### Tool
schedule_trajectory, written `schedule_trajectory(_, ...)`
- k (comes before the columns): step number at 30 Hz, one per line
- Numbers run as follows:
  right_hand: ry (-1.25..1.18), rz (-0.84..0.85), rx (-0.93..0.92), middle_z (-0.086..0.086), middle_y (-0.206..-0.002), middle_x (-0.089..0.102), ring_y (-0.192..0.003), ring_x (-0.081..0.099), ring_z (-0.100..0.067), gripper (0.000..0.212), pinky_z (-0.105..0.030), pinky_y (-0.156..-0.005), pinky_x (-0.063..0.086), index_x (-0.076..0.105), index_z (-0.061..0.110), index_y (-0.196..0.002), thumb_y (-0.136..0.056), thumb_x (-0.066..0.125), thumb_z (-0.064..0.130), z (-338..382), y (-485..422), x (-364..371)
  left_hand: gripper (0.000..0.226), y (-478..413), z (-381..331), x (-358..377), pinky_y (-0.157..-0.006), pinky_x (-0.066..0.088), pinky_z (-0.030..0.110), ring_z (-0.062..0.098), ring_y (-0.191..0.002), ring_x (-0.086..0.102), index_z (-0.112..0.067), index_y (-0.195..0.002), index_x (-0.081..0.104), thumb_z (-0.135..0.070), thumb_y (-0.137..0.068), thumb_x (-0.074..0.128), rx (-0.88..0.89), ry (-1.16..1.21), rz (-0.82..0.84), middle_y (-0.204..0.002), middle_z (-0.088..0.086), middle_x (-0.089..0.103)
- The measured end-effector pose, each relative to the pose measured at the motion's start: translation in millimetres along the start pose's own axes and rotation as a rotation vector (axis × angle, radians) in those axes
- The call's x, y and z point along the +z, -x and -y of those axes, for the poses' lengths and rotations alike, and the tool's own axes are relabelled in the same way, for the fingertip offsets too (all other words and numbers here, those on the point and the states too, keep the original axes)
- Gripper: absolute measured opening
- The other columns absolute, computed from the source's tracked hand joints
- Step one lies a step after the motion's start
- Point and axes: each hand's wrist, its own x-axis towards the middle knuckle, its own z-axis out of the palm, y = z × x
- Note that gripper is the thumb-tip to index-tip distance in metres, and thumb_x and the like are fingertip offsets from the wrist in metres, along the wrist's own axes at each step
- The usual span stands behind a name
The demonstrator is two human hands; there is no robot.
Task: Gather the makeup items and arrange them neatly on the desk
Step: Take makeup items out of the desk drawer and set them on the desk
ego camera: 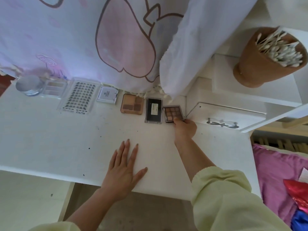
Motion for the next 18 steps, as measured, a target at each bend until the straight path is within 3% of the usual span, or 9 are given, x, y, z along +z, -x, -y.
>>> schedule_trajectory(2, 0.026, -0.018, -0.001, -0.013, -0.091, 0.065, -0.071, 0.053, -0.018, 0.032, -0.018, -0.047, 0.035, 0.063, -0.007, -0.105, -0.080, 0.074, 0.011, 2.2, -0.7, 1.0, 0.082, -0.1, -0.1, -1.3, -0.111, -0.025, 0.029, 0.012, -0.138, -0.037, -0.029, -0.147, -0.026, -0.075, -0.085, 0.003, 0.002, 0.012, -0.016, -0.151, -0.001, -0.040)
schedule_trajectory(4, 0.065, -0.035, -0.012, -0.010, -0.090, 0.064, -0.075, 0.057, -0.020, 0.030, -0.019, -0.051, 0.039, 0.062, -0.006, -0.100, -0.080, 0.075, 0.013, 4.4, -2.8, 2.4, 0.082, -0.8, -1.4, -3.5, -0.110, -0.026, 0.029, 0.012, -0.137, -0.040, -0.030, -0.146, -0.029, -0.075, -0.084, 0.000, 0.005, 0.015, -0.010, -0.149, -0.002, -0.043)
schedule_trajectory(7, 0.165, -0.074, -0.071, -0.015, -0.105, 0.066, -0.092, 0.063, -0.027, 0.039, -0.026, -0.069, 0.048, 0.061, -0.004, -0.105, -0.078, 0.078, 0.020, 3.8, -3.2, 5.6, 0.082, -0.7, -2.4, -4.1, -0.110, -0.027, 0.030, 0.012, -0.134, -0.044, -0.030, -0.142, -0.035, -0.076, -0.080, -0.006, -0.002, 0.000, 0.009, -0.145, -0.003, -0.049)
schedule_trajectory(10, 0.200, -0.077, -0.103, -0.011, -0.122, 0.052, -0.093, 0.052, -0.020, 0.047, -0.026, -0.078, 0.042, 0.053, 0.000, -0.118, -0.082, 0.075, 0.021, 4.6, 4.9, 2.5, 0.083, -1.0, -0.6, -1.9, -0.112, -0.023, 0.031, 0.012, -0.136, -0.041, -0.030, -0.145, -0.031, -0.076, -0.081, -0.004, -0.002, 0.012, -0.022, -0.148, -0.002, -0.045)
schedule_trajectory(13, 0.198, -0.074, -0.167, -0.009, -0.123, 0.047, -0.092, 0.049, -0.017, 0.048, -0.022, -0.079, 0.039, 0.051, 0.004, -0.121, -0.084, 0.074, 0.024, 4.9, 19.6, -12.8, 0.082, -0.4, 1.6, 2.1, -0.113, -0.022, 0.032, 0.012, -0.136, -0.042, -0.030, -0.145, -0.032, -0.075, -0.080, -0.008, 0.008, -0.009, -0.028, -0.147, -0.002, -0.046)
schedule_trajectory(18, 0.325, 0.066, -0.374, -0.004, -0.109, 0.058, -0.088, 0.052, -0.011, 0.026, -0.013, -0.069, 0.036, 0.058, 0.012, -0.104, -0.086, 0.070, 0.027, -14.5, 53.6, -52.3, 0.079, -1.1, 2.5, 4.1, -0.114, -0.023, 0.031, 0.012, -0.136, -0.040, -0.028, -0.145, -0.030, -0.071, -0.081, -0.011, 0.014, -0.013, -0.052, -0.148, -0.001, -0.044)
